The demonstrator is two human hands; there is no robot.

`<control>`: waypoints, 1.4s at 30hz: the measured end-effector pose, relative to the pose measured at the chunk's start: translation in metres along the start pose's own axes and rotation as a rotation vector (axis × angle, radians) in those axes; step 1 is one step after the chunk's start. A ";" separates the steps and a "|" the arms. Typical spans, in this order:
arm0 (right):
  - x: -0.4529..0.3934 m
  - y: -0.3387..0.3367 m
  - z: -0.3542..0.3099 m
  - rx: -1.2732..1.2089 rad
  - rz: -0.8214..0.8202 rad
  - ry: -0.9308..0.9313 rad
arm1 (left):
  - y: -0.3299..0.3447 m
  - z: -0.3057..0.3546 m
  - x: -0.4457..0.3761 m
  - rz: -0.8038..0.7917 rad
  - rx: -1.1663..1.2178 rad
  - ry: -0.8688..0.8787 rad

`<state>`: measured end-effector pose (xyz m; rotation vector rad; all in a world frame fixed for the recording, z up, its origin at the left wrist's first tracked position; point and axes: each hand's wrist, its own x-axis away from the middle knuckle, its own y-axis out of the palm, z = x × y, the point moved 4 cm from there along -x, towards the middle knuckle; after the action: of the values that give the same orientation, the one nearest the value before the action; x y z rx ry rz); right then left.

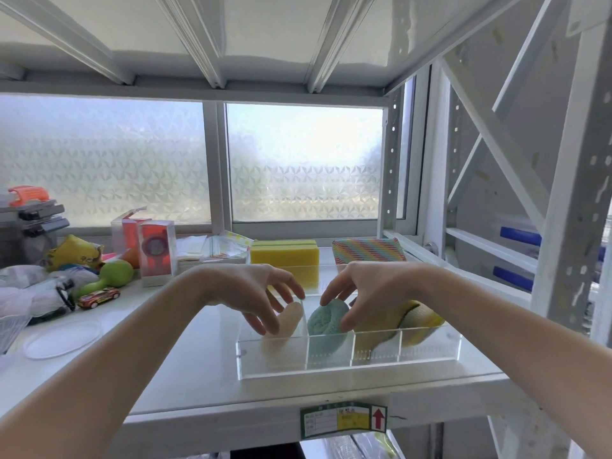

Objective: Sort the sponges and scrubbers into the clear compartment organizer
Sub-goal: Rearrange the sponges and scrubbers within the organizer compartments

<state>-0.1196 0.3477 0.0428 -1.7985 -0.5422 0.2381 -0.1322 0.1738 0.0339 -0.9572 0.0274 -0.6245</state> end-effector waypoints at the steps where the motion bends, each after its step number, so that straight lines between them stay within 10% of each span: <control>1: 0.000 0.000 0.000 0.001 0.002 -0.002 | 0.002 0.000 -0.001 0.001 0.004 0.006; 42: 0.003 0.001 -0.001 -0.022 0.017 0.008 | 0.001 -0.002 -0.003 0.144 -0.255 0.010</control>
<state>-0.1165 0.3482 0.0427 -1.8257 -0.5261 0.2378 -0.1347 0.1747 0.0310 -1.1866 0.1871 -0.5000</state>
